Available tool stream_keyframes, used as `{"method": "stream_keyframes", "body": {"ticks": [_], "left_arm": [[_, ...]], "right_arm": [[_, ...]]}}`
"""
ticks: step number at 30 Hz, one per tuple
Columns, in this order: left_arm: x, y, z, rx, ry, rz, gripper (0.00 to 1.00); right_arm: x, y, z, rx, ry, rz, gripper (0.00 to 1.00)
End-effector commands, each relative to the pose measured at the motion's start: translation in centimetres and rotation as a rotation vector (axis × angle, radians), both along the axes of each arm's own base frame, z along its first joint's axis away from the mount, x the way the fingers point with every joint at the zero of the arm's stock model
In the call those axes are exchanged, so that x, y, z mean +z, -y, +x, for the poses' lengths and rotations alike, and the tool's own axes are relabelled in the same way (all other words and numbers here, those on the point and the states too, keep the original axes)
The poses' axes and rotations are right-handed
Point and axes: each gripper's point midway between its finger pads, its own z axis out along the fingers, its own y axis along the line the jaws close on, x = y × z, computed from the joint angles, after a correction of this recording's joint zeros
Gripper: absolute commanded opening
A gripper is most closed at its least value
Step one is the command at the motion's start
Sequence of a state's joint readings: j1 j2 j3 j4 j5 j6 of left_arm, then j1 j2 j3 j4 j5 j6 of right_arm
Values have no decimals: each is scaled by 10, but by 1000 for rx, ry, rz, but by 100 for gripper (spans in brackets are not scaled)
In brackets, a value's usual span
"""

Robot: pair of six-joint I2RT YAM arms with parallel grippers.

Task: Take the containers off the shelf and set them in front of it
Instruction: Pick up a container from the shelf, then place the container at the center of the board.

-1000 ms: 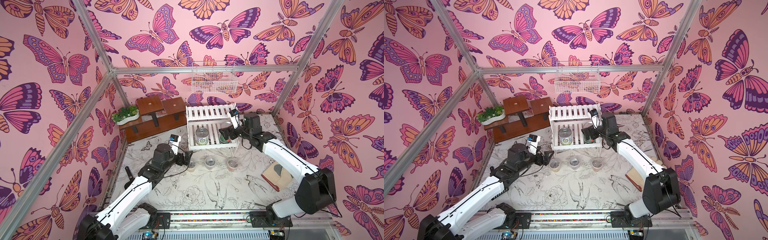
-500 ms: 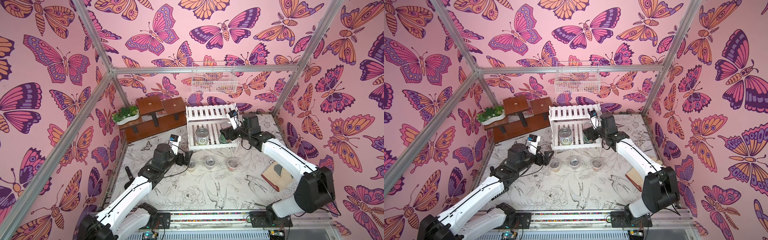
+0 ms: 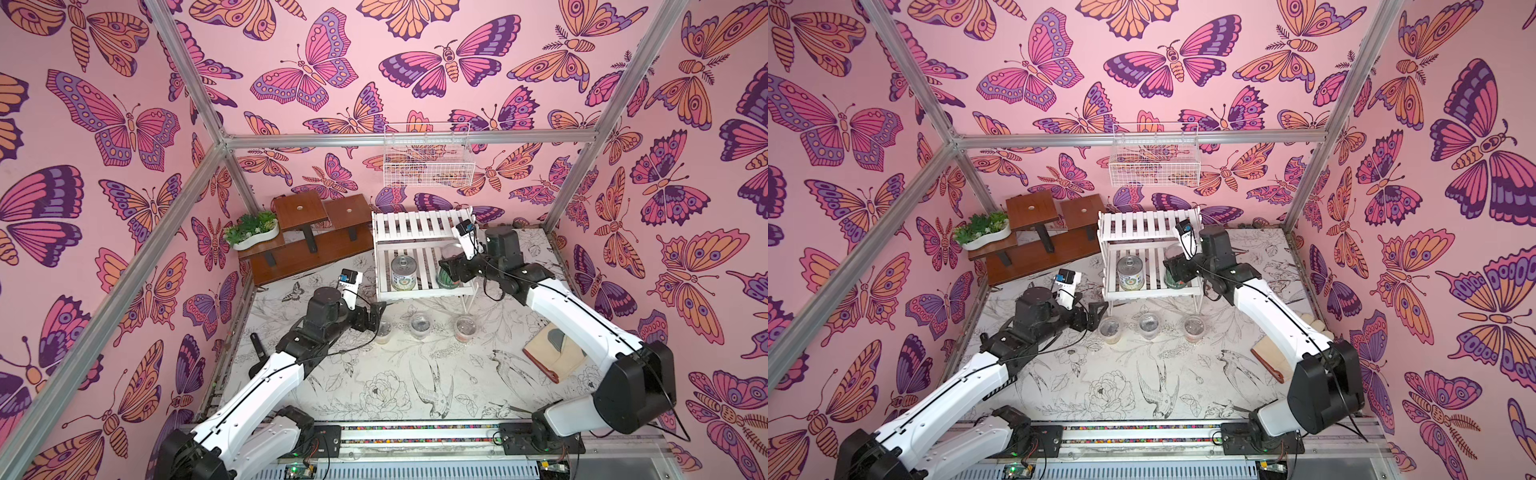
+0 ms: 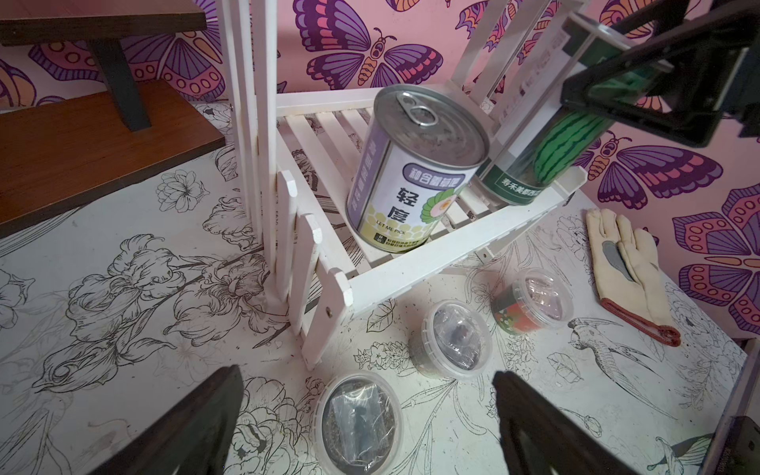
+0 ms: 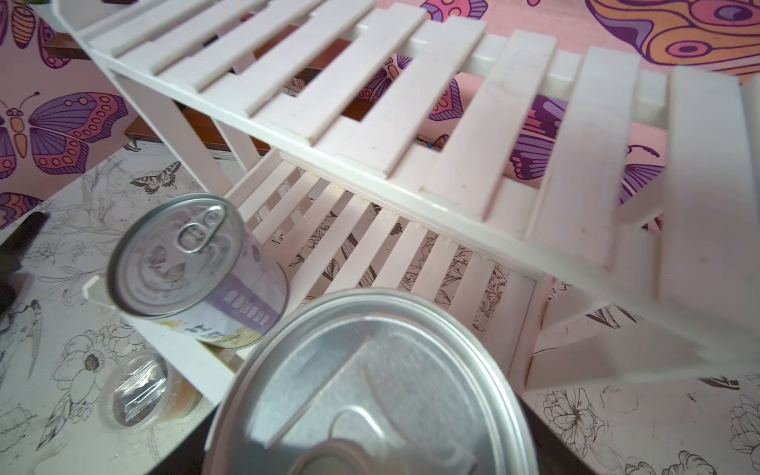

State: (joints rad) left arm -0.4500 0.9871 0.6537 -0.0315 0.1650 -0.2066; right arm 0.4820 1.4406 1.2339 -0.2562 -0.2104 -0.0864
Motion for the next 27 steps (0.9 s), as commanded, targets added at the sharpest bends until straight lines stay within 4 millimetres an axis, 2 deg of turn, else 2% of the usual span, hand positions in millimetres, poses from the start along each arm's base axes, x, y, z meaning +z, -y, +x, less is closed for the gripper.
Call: {"method": "stream_keyframes", "body": {"ticks": [1,7,12,19,27], "left_arm": [[0,2,2,-18,4,9,100],[2,6,4,-35,3,7,100],[7,9,5,-51,13,6,100],[10,14,8,-72,13,4,100],[17,15,10,-73,30,1,100]], "right_arm": [[33,-2,-22,34,41,24,69],[37,7,-56,35,39,17,68],[27,19,-91,29,21,15,68],[-3,27,-136,36,3,-2,68],[-41,35,-163,-7,4,-17,67]]}}
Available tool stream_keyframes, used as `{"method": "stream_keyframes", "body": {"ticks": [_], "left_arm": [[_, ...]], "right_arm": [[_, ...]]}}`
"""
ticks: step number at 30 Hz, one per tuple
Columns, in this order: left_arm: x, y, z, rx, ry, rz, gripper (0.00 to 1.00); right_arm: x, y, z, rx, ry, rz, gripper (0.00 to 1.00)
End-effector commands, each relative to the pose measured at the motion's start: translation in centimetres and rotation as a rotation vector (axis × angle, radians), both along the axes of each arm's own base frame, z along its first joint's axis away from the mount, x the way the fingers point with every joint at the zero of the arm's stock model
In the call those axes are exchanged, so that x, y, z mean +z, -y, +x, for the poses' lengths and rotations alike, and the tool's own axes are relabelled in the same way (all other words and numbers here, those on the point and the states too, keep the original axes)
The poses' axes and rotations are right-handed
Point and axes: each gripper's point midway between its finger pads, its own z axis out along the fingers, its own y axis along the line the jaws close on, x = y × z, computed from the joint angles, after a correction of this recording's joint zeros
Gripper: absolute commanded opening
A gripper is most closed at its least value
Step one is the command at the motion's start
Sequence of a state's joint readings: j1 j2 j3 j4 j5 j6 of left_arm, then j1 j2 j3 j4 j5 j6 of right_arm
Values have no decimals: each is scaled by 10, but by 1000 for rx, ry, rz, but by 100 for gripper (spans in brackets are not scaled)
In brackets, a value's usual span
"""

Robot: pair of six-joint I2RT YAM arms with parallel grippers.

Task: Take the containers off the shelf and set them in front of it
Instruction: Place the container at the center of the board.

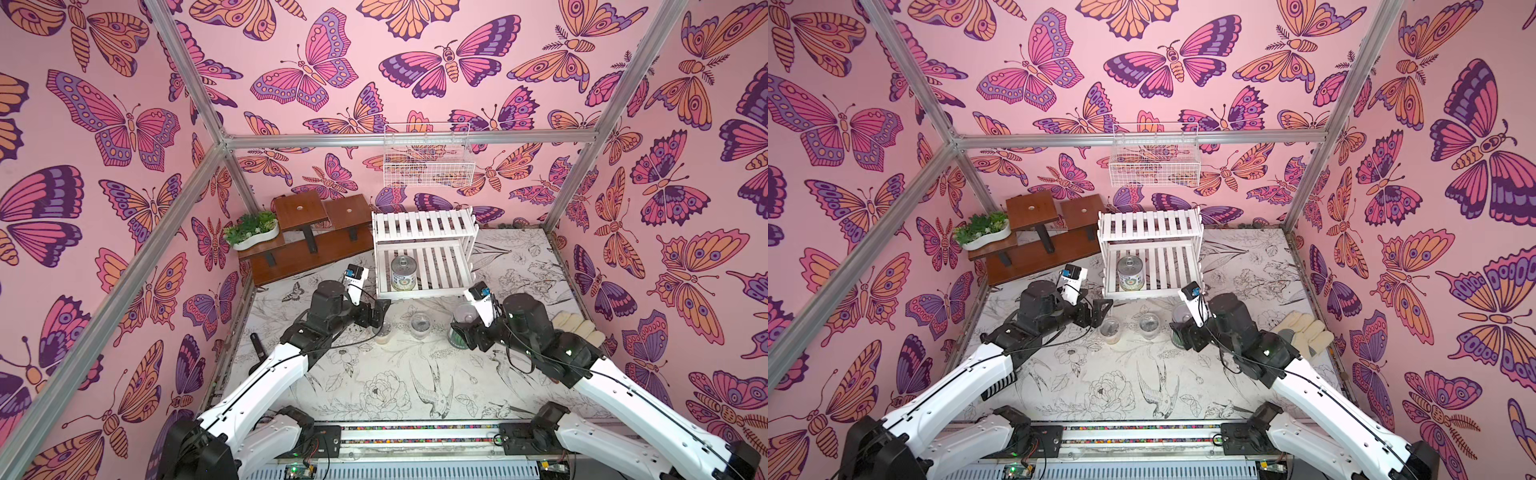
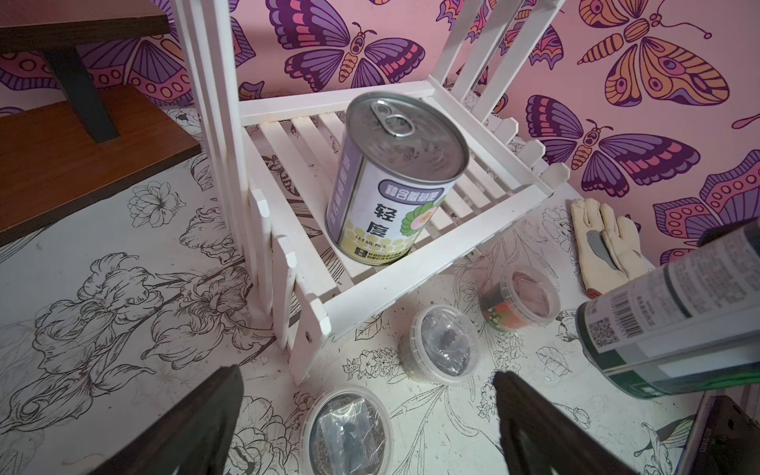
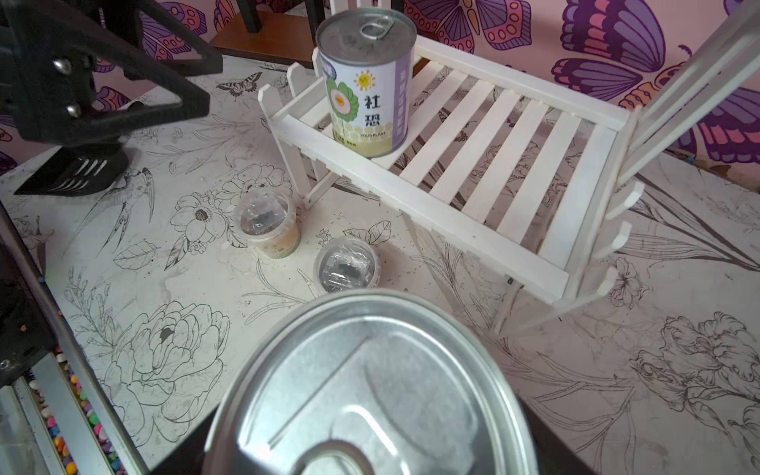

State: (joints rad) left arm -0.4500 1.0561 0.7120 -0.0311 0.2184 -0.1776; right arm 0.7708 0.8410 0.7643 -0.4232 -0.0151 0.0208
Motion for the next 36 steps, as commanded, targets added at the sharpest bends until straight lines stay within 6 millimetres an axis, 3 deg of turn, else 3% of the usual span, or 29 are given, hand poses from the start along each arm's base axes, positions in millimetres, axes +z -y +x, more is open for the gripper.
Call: {"method": "stream_keyframes", "body": {"ticks": [1,12,36], "left_arm": [[13,1,3,-13,36,-5,100],[17,2,2,-18,42,-10,100],[18,4,2,-35,45,-6,100]], "right_arm": [[-3,9,1,-85,38,19,67],[-47,29,-5,-180,33,-24,65],[-97,40,-4,-274,-16,-38,71]]}}
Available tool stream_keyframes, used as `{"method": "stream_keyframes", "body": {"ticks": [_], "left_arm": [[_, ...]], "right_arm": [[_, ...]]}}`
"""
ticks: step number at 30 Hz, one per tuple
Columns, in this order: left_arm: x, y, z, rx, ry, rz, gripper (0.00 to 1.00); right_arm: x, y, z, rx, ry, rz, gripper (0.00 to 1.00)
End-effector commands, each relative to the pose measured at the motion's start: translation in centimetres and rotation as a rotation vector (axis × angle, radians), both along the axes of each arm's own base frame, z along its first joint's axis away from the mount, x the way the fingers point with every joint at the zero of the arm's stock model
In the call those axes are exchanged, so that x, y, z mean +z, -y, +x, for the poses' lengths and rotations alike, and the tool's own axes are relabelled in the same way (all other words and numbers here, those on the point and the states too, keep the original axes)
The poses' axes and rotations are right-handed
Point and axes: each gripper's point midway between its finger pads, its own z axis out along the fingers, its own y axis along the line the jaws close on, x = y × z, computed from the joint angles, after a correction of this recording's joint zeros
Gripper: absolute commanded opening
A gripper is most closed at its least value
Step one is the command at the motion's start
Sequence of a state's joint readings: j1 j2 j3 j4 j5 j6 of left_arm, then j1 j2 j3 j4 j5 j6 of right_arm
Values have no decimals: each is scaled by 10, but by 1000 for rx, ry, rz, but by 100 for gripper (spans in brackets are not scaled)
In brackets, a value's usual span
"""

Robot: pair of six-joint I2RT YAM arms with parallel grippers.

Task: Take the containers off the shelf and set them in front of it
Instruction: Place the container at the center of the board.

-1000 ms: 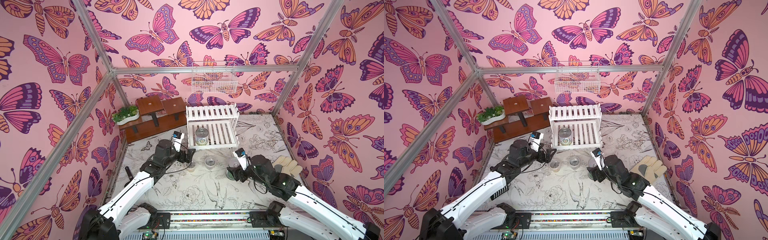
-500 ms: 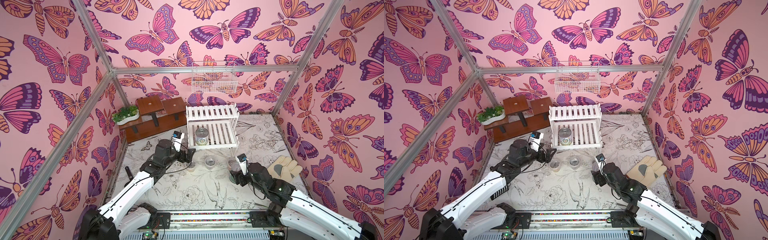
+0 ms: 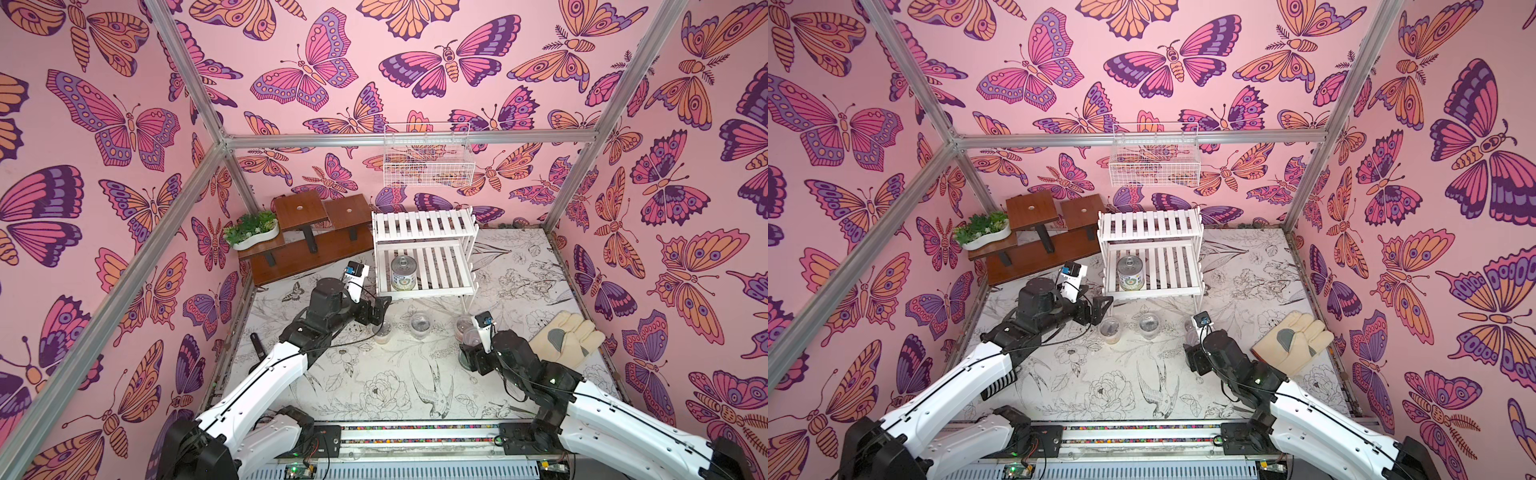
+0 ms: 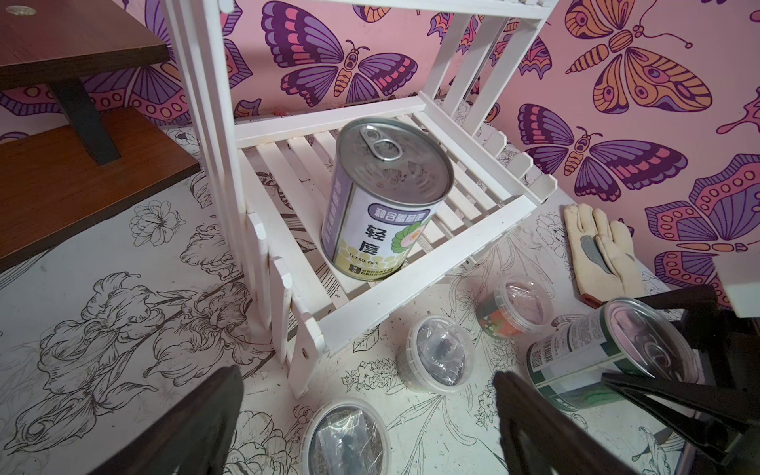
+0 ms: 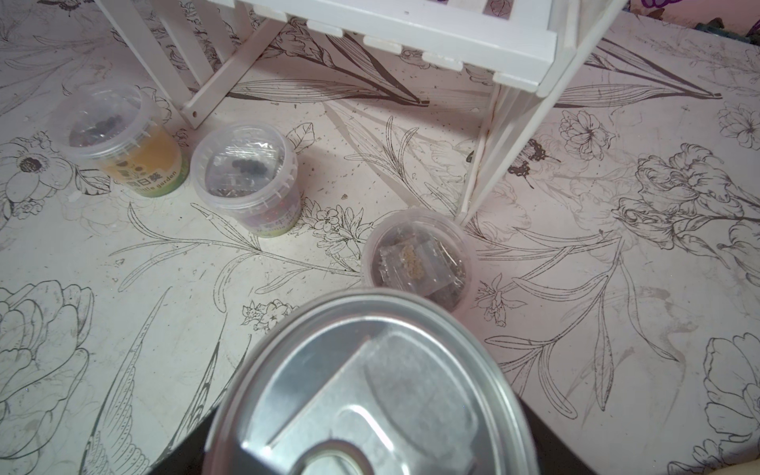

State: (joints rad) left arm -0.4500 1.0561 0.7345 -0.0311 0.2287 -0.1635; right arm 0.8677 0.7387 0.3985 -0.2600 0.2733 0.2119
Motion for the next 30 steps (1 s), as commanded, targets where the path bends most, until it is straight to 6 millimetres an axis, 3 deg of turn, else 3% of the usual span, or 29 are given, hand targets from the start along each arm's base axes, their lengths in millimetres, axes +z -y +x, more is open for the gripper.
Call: {"method": "stream_keyframes", "body": {"ticks": [1,17,22,30], "left_arm": [[8,2,0,-21,20,-5,100],[20,17,6,-63,34,18,100],[31,35,7,-108,42,29,100],[32,56,16,-131,21,86,100]], "right_arm": [[3,0,4,-29,24,25,72],[-4,6,3,-59,4,7,94],[10,8,3,-65,17,13,100],[43,10,4,-75,50,41,99]]}}
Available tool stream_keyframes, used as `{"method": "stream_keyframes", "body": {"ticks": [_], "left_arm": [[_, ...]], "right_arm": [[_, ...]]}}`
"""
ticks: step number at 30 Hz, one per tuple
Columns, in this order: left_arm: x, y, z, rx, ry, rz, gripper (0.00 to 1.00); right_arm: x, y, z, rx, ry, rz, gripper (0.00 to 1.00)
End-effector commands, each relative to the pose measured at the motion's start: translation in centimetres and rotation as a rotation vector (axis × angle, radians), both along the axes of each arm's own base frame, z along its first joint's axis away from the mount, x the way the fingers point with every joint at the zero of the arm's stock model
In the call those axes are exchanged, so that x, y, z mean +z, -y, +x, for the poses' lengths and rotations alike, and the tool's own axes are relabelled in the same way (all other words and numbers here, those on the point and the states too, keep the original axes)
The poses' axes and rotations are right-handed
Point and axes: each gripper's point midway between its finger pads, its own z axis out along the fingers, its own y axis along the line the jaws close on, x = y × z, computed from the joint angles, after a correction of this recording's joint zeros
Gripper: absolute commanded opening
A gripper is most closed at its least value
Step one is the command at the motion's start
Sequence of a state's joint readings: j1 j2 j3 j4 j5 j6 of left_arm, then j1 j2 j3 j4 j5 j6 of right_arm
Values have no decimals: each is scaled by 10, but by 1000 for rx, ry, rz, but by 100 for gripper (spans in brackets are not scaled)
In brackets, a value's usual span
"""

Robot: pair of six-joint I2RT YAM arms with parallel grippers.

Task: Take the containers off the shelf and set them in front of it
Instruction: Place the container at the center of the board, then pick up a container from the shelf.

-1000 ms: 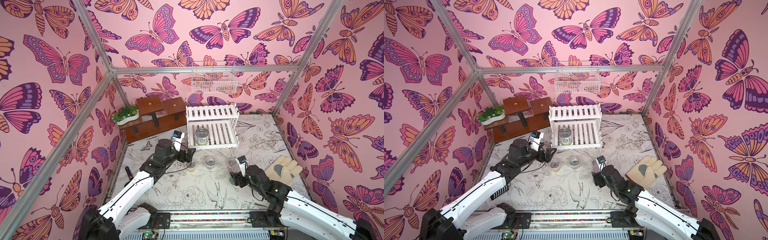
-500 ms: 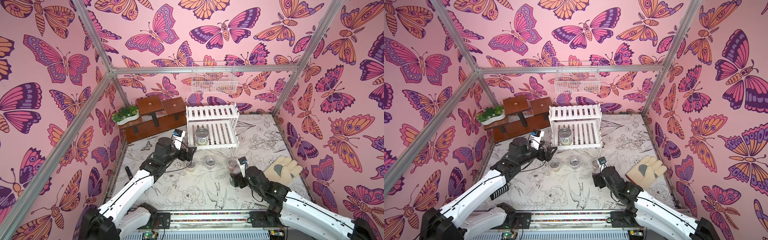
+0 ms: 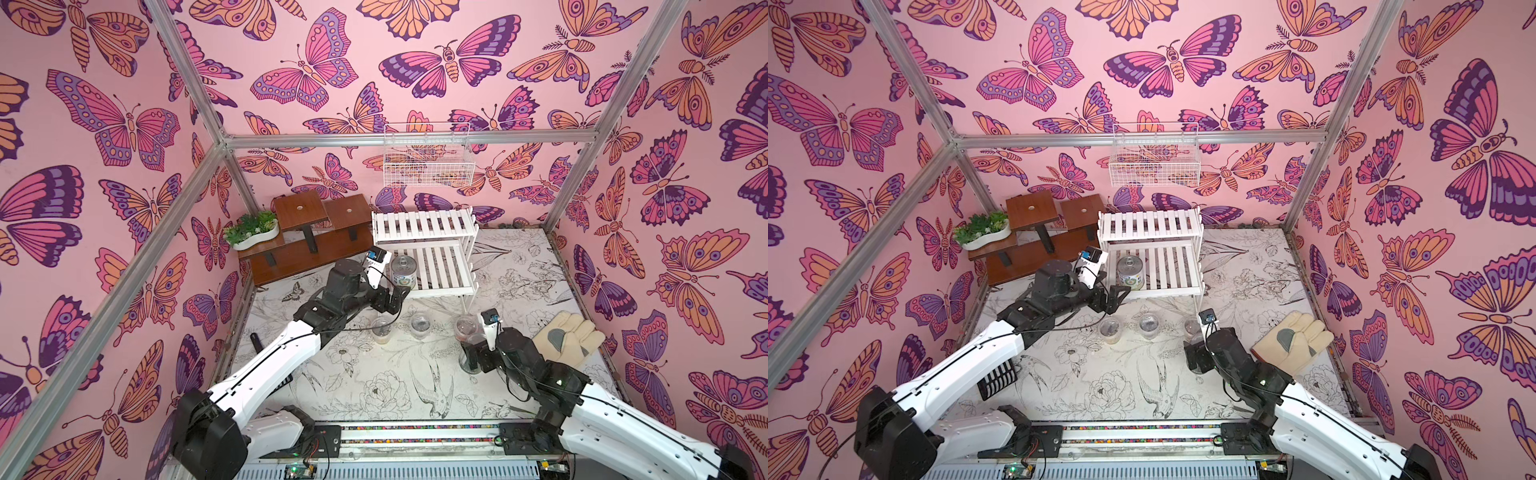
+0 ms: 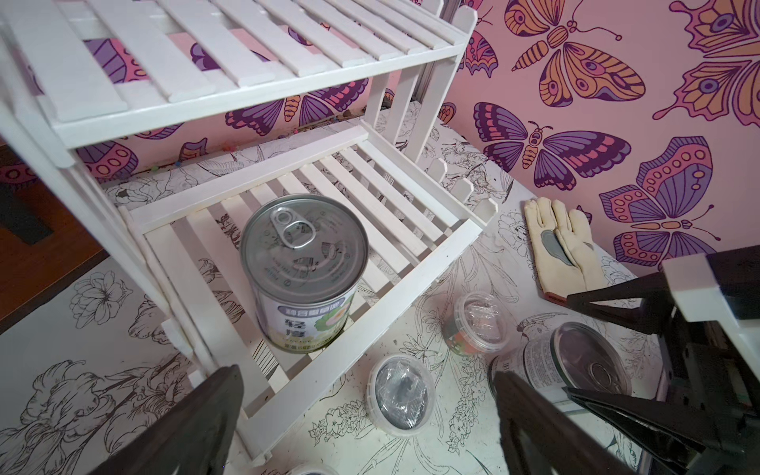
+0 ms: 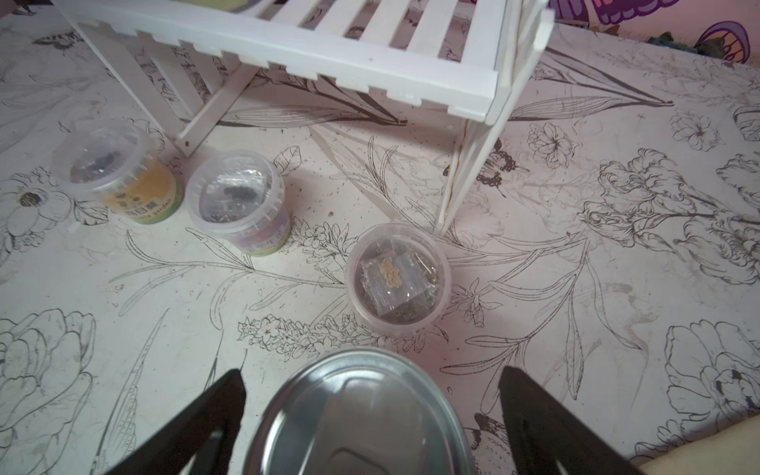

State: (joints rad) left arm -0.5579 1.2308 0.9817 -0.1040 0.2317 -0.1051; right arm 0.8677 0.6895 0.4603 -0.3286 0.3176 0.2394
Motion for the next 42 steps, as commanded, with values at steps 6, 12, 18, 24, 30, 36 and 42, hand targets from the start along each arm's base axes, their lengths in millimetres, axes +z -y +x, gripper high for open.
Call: {"method": "stream_keyframes", "body": {"ticks": [6,12,18,24,30,36,42], "left_arm": [[-18,11,24,54,-23,146,100],[-26,17,44,102,-27,230,100],[-35,19,59,145,-37,265,100],[-44,20,71,182,-45,291,100],[-50,23,81,195,-45,309,100],[-55,31,85,177,-51,295,93],[-53,36,82,147,-53,279,76]], "right_arm": [[40,6,3,-36,48,16,99],[56,9,6,-50,81,19,99],[64,13,5,-59,95,19,99],[71,16,7,-69,115,9,99],[73,17,8,-73,122,2,99],[75,19,8,-76,126,-8,99],[79,23,8,-84,136,-16,99]]}}
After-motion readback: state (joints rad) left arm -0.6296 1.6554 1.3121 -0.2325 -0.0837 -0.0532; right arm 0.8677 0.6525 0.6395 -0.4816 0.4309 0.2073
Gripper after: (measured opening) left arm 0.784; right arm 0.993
